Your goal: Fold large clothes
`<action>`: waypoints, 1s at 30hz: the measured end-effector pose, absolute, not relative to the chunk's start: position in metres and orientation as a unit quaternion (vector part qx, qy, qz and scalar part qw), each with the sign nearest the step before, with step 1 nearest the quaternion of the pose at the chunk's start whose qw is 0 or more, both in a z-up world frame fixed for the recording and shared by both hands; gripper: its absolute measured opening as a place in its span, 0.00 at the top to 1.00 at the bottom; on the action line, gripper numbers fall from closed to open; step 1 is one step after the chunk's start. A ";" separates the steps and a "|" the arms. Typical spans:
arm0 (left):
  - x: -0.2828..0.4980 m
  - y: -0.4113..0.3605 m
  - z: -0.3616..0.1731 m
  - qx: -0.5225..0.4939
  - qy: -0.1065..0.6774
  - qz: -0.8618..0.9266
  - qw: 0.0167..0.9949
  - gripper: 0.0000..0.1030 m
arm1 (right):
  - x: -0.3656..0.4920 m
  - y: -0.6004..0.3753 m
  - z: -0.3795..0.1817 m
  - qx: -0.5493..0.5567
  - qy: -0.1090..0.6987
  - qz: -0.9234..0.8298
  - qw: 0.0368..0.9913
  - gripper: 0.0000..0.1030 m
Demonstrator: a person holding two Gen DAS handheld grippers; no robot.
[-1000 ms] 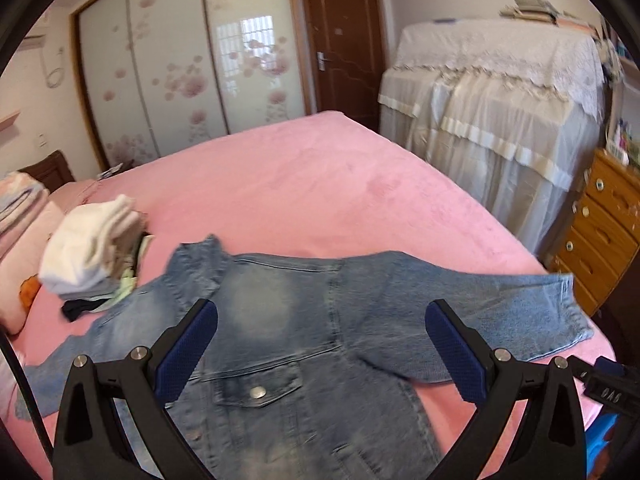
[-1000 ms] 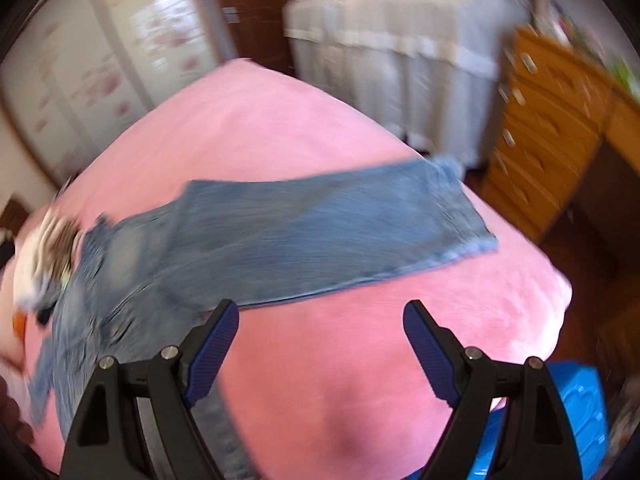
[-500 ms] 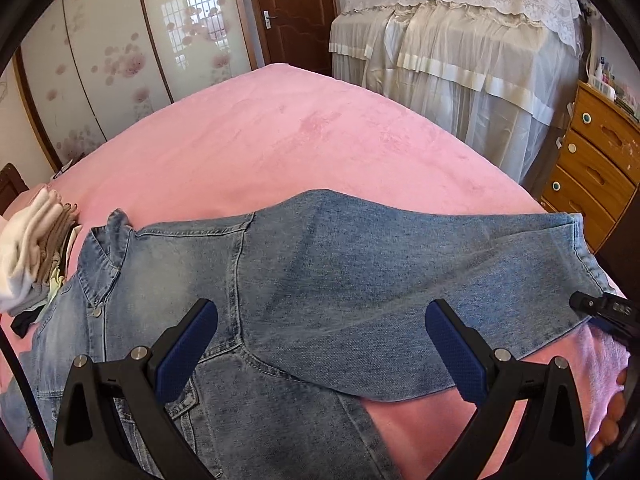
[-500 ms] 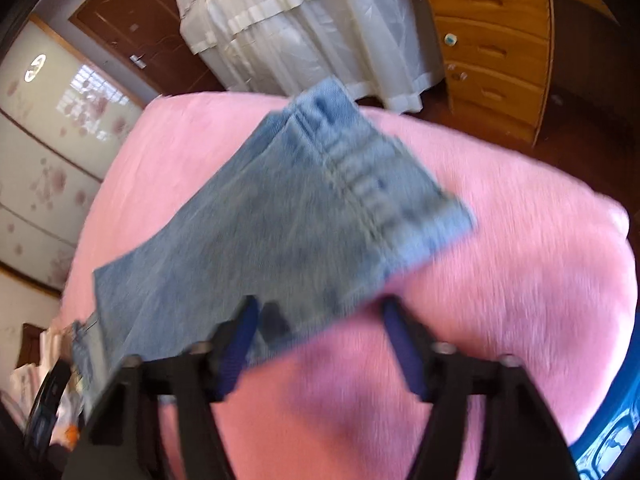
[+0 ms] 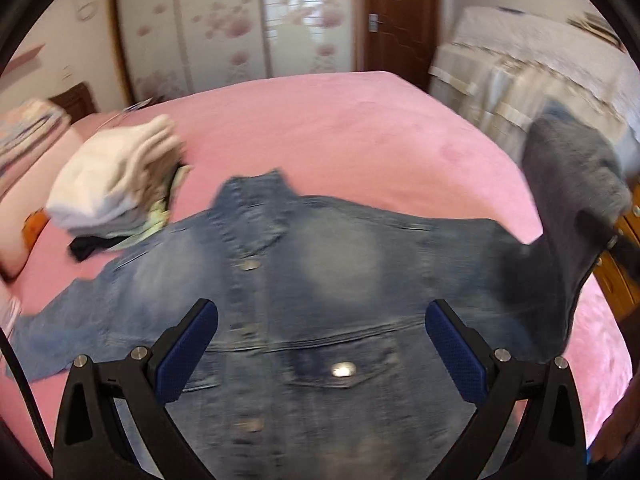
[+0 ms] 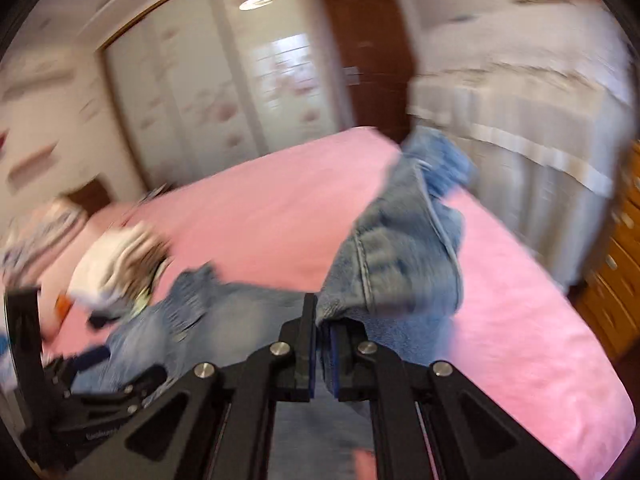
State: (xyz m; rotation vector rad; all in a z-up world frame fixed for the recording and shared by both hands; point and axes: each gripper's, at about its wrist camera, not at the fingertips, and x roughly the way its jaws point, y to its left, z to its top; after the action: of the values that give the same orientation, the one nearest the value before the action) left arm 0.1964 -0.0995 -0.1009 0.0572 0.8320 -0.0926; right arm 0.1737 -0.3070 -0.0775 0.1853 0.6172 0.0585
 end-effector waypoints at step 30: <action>0.263 -0.079 -0.231 -0.143 0.588 -0.097 0.790 0.86 | 0.122 -0.295 -0.189 0.122 0.471 0.004 0.874 0.53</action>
State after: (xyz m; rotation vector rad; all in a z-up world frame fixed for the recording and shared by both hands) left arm 0.2629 -0.0785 -0.2313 -0.3069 1.2668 -0.2080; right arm 0.1220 -0.2947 -0.1894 0.2543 0.9833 0.0088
